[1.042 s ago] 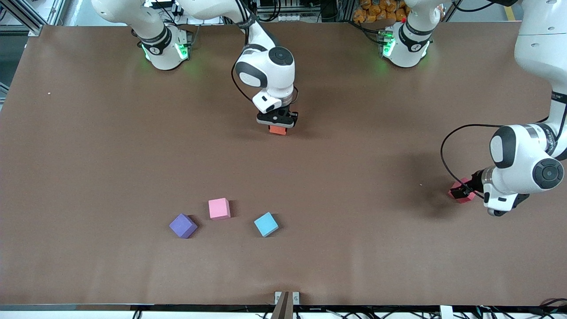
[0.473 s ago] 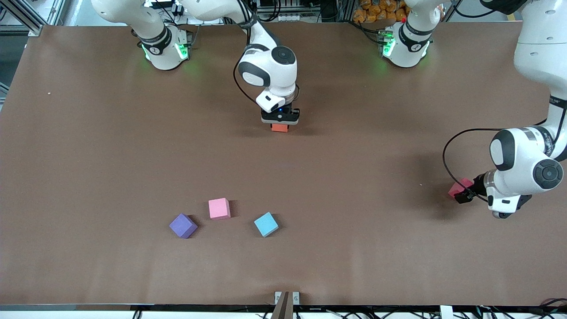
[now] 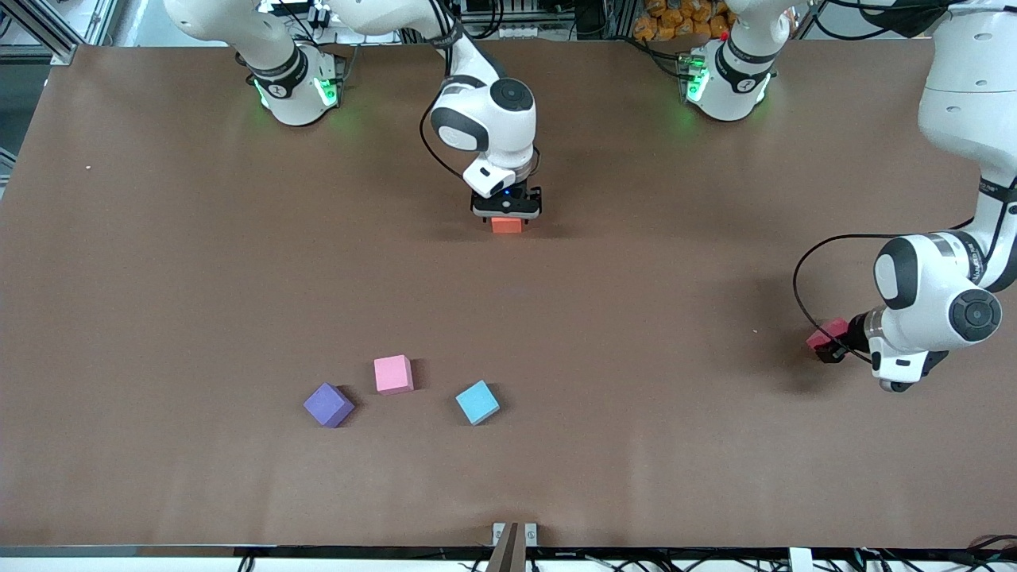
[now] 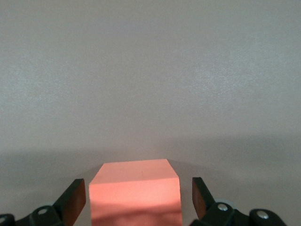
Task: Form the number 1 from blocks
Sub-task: 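Place orange below pink with the right gripper while the left gripper lifts hot pink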
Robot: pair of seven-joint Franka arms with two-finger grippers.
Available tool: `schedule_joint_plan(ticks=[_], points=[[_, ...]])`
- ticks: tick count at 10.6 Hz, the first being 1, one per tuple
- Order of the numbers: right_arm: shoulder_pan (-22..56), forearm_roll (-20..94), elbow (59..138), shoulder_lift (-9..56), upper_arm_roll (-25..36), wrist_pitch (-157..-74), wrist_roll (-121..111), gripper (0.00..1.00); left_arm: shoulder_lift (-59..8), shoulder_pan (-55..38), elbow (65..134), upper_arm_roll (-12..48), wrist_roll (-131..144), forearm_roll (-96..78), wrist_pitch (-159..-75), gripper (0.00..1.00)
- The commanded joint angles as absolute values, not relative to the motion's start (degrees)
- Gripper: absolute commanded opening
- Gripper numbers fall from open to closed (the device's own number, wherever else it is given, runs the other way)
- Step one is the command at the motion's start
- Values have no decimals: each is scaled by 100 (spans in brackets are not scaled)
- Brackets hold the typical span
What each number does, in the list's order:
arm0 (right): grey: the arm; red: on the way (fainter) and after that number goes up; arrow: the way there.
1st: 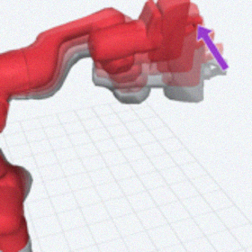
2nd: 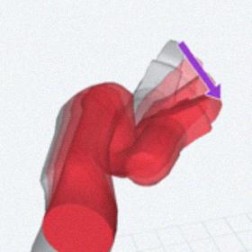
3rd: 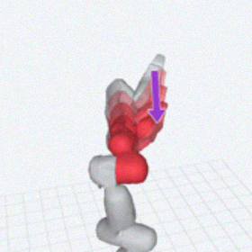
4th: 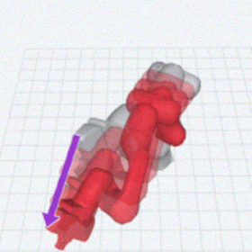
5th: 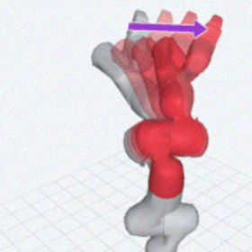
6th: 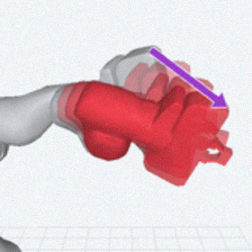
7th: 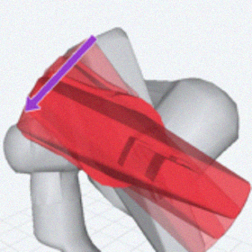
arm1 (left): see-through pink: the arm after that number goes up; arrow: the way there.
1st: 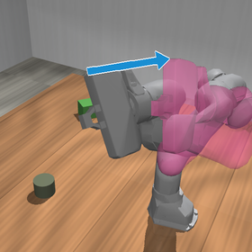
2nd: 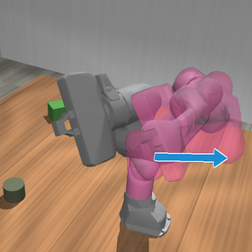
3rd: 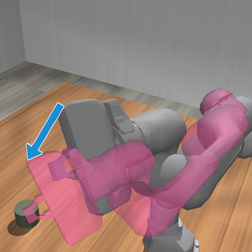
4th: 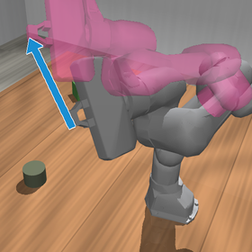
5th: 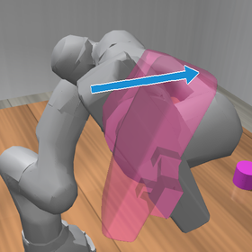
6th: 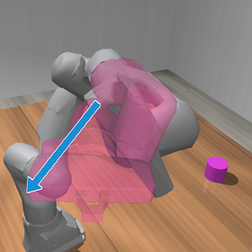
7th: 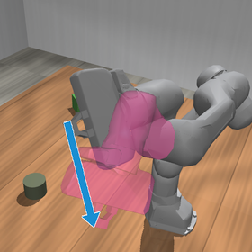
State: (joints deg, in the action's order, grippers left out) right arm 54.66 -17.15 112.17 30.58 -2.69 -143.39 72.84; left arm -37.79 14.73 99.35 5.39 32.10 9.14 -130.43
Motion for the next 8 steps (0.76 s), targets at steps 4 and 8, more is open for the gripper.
schedule_joint_plan(ticks=[4,8], points=[[4082,-1811,12109,1647,-904,-14379,7374,100,-3314,1240,9826,1552,2647,1132,-11753,0],[2579,-1767,12744,512,-1011,-14309,7243,100,-3138,715,9730,2705,2601,1643,-11672,0]])
